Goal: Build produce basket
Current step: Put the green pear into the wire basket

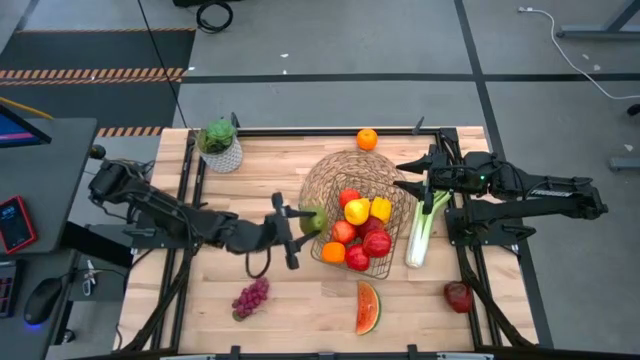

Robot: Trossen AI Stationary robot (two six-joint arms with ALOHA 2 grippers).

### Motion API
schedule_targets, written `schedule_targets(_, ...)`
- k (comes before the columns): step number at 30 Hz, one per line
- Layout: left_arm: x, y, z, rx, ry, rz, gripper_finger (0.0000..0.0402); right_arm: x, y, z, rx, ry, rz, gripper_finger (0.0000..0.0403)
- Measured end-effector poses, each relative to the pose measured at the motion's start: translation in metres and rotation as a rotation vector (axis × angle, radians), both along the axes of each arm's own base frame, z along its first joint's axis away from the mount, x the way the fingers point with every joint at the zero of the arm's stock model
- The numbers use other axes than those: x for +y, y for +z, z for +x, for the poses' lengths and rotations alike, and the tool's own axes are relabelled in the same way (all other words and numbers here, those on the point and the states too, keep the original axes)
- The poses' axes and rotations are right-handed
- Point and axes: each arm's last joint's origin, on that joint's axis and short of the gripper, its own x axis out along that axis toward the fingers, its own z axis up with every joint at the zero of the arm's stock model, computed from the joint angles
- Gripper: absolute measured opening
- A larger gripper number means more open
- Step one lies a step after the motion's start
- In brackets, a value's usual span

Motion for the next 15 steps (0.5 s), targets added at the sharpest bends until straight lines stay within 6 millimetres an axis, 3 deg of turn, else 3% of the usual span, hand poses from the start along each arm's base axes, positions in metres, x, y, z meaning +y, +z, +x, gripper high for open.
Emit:
schedule_targets(6,0.017,-0.009,0.005,-0.002,-0.059,-0.412,0.0215,0.0,0.0,0.0,0.0,0.0,0.0,0.0231)
schedule_targets(15,0.033,-0.01,0.01,-0.113,0.002,-0.958,0.0211,0.0,0.0,0.0,0.0,0.0,0.0,0.0231)
